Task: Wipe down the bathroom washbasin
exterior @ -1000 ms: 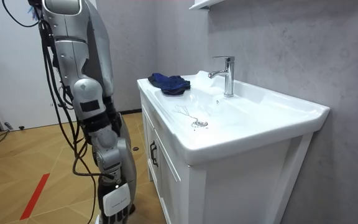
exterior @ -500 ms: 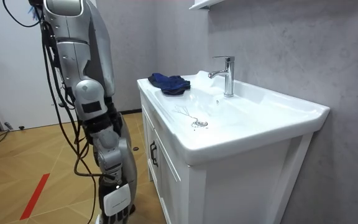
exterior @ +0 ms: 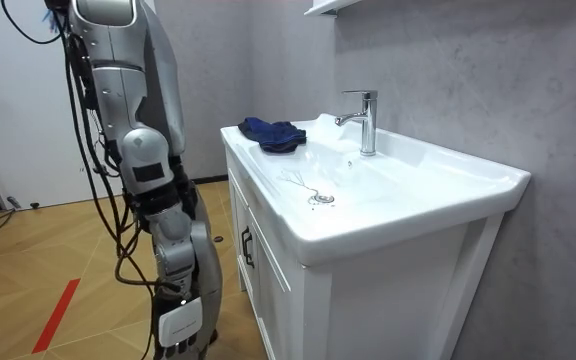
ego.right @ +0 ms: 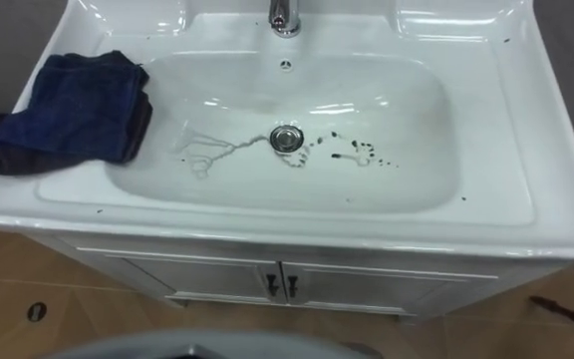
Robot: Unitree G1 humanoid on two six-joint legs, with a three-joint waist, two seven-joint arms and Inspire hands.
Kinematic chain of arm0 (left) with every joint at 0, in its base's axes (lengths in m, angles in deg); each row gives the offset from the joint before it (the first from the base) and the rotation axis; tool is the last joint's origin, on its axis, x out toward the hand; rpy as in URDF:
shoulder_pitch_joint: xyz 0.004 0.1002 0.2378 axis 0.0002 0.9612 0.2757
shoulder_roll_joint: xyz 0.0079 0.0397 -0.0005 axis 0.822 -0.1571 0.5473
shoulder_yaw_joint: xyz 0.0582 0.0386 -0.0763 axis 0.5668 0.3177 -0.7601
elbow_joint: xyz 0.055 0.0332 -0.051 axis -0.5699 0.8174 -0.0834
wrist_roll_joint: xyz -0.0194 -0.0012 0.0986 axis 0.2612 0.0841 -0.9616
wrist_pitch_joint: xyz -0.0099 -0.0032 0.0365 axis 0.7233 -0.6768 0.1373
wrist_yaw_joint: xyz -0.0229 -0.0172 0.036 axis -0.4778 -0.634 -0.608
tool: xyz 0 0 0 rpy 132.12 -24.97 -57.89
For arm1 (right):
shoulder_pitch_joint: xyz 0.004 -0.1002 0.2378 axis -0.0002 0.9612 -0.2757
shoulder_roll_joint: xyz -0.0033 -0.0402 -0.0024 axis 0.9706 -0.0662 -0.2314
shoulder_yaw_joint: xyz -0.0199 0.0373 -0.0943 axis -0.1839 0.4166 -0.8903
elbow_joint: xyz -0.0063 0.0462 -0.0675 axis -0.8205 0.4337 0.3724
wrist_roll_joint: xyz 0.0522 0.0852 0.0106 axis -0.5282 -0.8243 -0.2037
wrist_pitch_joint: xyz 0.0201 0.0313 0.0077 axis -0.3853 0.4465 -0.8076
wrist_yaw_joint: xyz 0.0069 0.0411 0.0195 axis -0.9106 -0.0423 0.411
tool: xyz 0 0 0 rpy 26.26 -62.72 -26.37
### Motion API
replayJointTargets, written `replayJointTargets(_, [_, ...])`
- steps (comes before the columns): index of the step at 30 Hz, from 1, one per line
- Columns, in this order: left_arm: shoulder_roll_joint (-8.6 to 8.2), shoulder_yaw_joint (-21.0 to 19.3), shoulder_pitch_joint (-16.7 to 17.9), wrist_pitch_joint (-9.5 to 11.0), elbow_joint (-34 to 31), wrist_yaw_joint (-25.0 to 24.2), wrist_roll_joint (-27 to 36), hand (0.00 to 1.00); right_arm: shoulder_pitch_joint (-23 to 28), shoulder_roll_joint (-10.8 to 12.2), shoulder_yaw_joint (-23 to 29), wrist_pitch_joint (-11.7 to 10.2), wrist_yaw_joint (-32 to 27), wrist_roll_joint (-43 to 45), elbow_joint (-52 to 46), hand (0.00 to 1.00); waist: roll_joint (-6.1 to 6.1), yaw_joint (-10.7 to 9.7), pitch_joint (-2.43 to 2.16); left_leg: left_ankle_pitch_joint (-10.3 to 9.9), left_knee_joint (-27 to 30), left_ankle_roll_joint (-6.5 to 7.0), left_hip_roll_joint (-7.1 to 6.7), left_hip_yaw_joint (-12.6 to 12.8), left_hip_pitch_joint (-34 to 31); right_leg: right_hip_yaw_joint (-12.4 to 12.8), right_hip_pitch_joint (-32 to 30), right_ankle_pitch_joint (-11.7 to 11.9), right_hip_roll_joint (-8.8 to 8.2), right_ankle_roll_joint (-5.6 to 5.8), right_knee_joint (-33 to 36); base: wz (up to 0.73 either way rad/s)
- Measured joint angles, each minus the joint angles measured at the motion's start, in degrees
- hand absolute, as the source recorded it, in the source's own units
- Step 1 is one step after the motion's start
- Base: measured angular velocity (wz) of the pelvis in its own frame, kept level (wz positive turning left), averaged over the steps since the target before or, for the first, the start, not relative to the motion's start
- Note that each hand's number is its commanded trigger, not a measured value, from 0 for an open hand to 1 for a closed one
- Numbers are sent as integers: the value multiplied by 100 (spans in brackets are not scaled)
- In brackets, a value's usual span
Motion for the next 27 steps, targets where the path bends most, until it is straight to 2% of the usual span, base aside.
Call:
replayJointTargets(4, [3,-353,42,13,-141,253,107,0,15,-15,150,35,1,42,-37,0,4,136,-1,1,15,2,-14,-54,-14,-76,12,0,-19,0,0,6])
replayJointTargets(8, [36,-539,34,193,-250,878,399,0,-26,-97,180,21,-25,17,-48,0,51,303,-21,2,26,3,-22,-76,-15,-90,30,-3,-22,4,-4,3])
replayJointTargets(10, [75,-946,23,263,-342,1202,766,0,-10,-144,271,-32,-92,0,-73,0,77,366,-35,2,0,2,-32,-116,16,-114,88,-3,-17,5,-44,7])
replayJointTargets(11, [94,-1026,10,273,-391,1296,875,0,-6,-172,271,-46,-96,0,-87,0,85,386,-34,2,-4,2,-32,-118,17,-114,88,-2,-17,5,-44,6])
replayJointTargets(13, [173,-1336,-14,404,-736,1669,1164,0,7,-268,293,-147,-104,-56,-96,0,99,427,-39,8,-5,2,-59,-231,-22,-198,97,-1,-28,6,-55,16])
replayJointTargets(16, [260,-1532,-30,509,-1212,2125,1157,0,37,-342,378,-157,-99,-33,-162,0,121,534,-39,10,-16,1,-64,-243,-40,-223,82,-2,-32,7,-73,6])
replayJointTargets(19, [360,-1662,-28,840,-2058,2803,1124,0,242,-398,393,-266,-66,74,-505,0,146,611,-41,10,-32,1,-86,-306,-68,-251,77,-10,-40,20,-93,7])
replayJointTargets(20, [362,-1688,-26,866,-2256,2916,1072,0,263,-400,407,-288,-67,81,-531,0,146,606,-42,9,-27,1,-87,-314,-83,-260,71,-11,-40,21,-97,8])
replayJointTargets(22, [435,-1715,-71,1134,-2791,3372,916,0,286,-447,446,-355,-48,56,-541,0,174,605,-51,10,-21,1,-89,-326,-141,-261,13,-11,-37,21,-71,0])
replayJointTargets(26, [570,-1795,-131,1294,-3682,3926,636,0,402,-509,449,-447,-26,49,-697,0,235,603,-55,10,-48,1,-85,-296,-126,-205,-21,-10,-35,21,-55,-9])
replayJointTargets(27, [648,-1811,-181,1367,-3936,4108,367,0,480,-514,450,-499,-25,47,-795,0,235,607,-55,10,-53,1,-86,-303,-122,-203,-21,-10,-34,21,-58,-4])
